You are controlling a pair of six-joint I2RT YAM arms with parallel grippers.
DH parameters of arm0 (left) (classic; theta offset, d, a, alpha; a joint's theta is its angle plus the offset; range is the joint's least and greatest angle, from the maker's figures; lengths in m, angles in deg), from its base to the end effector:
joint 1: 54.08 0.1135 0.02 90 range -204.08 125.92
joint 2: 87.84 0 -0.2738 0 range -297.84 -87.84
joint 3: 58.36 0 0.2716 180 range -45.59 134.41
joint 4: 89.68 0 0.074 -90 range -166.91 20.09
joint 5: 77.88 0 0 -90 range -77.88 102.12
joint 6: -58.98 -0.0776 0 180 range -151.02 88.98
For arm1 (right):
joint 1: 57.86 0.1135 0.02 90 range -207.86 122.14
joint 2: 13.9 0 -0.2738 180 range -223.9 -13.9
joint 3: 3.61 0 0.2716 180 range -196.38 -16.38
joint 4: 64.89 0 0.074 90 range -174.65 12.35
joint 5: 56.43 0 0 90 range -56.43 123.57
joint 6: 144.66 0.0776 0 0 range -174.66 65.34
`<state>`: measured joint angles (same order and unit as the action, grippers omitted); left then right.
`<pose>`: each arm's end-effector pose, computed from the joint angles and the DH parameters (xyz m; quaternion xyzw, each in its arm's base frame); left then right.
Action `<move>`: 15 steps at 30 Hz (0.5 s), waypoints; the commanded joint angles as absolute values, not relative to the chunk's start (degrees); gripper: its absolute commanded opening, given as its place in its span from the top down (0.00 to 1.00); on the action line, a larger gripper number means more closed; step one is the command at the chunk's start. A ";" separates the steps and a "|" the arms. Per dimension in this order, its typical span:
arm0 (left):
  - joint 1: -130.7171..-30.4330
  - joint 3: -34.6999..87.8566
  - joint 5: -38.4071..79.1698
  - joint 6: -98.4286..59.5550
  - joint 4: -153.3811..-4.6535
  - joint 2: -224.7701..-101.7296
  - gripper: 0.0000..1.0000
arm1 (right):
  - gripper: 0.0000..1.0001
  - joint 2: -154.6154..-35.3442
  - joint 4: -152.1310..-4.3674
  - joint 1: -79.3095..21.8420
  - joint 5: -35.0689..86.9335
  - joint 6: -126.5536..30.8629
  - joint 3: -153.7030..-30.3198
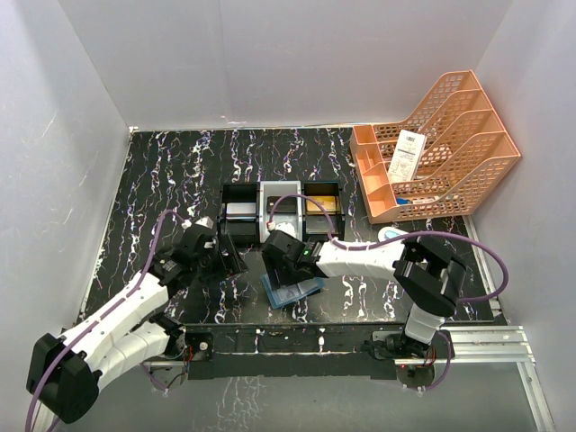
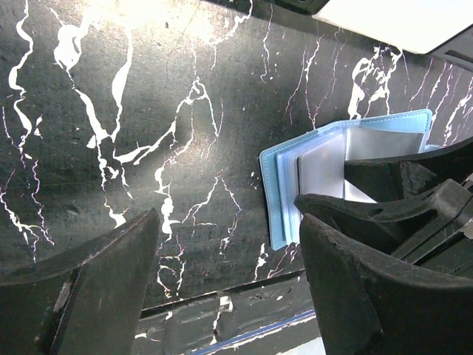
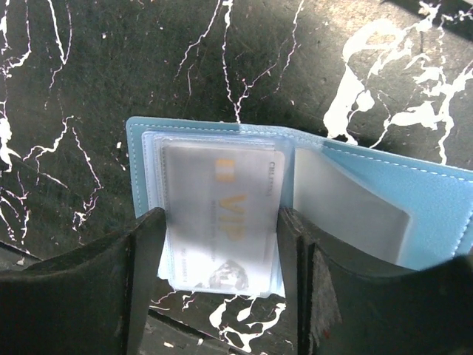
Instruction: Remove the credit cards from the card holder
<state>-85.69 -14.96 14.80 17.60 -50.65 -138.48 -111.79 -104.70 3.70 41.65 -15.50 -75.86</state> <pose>0.1859 -0.1187 0.1815 -0.1286 0.9189 -0.2565 0.2707 0.1835 0.3159 0.1300 -0.1746 0.9591 0.1194 0.1883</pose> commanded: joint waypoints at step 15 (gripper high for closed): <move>-85.41 -18.81 27.68 19.74 -60.24 -135.94 0.26 | 0.53 -106.53 -94.09 1.55 31.77 -6.41 -69.67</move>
